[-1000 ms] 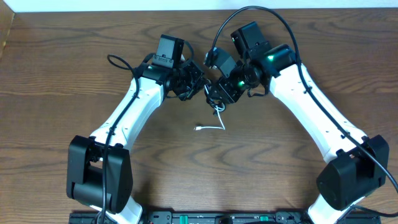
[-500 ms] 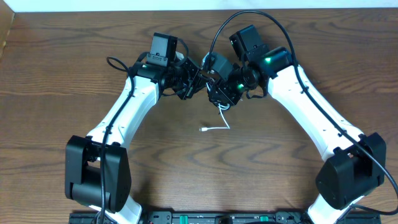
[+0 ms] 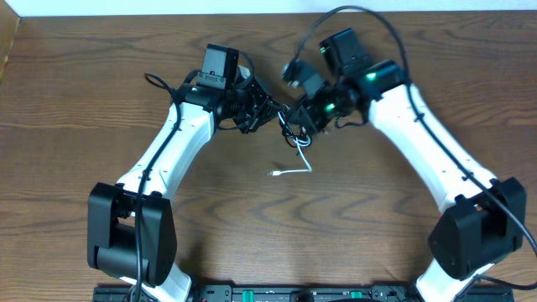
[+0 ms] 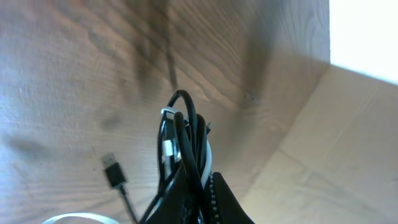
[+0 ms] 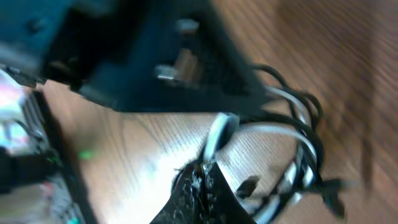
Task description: Untangle cables
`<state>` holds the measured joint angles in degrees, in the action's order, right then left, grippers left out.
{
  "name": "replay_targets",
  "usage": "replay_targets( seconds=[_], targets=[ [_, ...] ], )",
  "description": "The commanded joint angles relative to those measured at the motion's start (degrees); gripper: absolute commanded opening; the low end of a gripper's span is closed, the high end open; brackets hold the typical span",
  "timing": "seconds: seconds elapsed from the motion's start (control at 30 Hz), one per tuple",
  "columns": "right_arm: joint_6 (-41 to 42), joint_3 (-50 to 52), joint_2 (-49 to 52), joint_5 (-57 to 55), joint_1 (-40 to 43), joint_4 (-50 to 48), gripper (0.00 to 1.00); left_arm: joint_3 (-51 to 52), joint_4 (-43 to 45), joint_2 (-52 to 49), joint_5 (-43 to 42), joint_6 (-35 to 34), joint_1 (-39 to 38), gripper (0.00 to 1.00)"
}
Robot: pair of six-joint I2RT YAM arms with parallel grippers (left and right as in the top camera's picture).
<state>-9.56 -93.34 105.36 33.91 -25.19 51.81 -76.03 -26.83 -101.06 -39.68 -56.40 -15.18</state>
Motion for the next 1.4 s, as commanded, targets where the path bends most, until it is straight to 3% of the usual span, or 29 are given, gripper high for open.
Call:
replay_targets(
  seconds=[0.0, 0.13, 0.33, 0.43, 0.47, 0.57, 0.6, 0.7, 0.87, 1.2, 1.37],
  targets=[
    [6.8, -0.4, -2.4, 13.7, 7.6, -0.2, 0.01, -0.2, -0.2, 0.1, 0.7, 17.2, 2.0, 0.08],
    [8.7, -0.4, -2.4, 23.7, 14.0, 0.4, 0.01, -0.2, -2.2, 0.1, 1.5, 27.3, 2.3, 0.07],
    [14.3, -0.4, -2.4, 9.9, 18.9, 5.0, 0.01, -0.2, -4.9, 0.1, 2.0, 33.8, 2.3, 0.07],
    [11.8, -0.4, -2.4, 9.3, 18.2, 5.6, 0.01, -0.2, -5.3, 0.1, 1.9, 33.9, 2.2, 0.08],
    [8.1, -0.4, -2.4, 11.2, 17.5, 5.6, 0.07, -0.2, -5.3, 0.1, 1.7, 33.8, 2.2, 0.07],
    [-0.8, -0.4, -2.4, 14.6, 14.2, 5.8, 0.43, -0.2, -6.2, 0.1, 1.0, 32.6, 2.2, 0.08],
    [-2.9, -0.4, -2.4, 14.2, 12.2, 5.8, 0.57, -0.2, -7.7, 0.1, 0.3, 29.1, 2.2, 0.07],
    [-6.0, -0.4, -2.2, 12.7, 7.9, 5.6, 0.68, -0.2, -10.3, 0.0, -1.3, 21.9, 1.7, 0.07],
    [-8.9, -0.3, -1.5, 10.5, 2.6, 5.6, 0.69, -0.2, -10.5, 0.0, -5.6, 19.5, 1.3, 0.07],
    [-10.0, 0.0, 1.2, 6.5, -2.8, 6.3, 0.52, -0.2, -10.4, 0.0, -6.2, 18.1, 1.3, 0.07],
    [-10.0, 2.2, 1.2, 1.5, -3.5, 6.0, 0.52, -0.2, -10.2, 0.0, -6.2, 18.1, 1.3, 0.07]
  ],
)
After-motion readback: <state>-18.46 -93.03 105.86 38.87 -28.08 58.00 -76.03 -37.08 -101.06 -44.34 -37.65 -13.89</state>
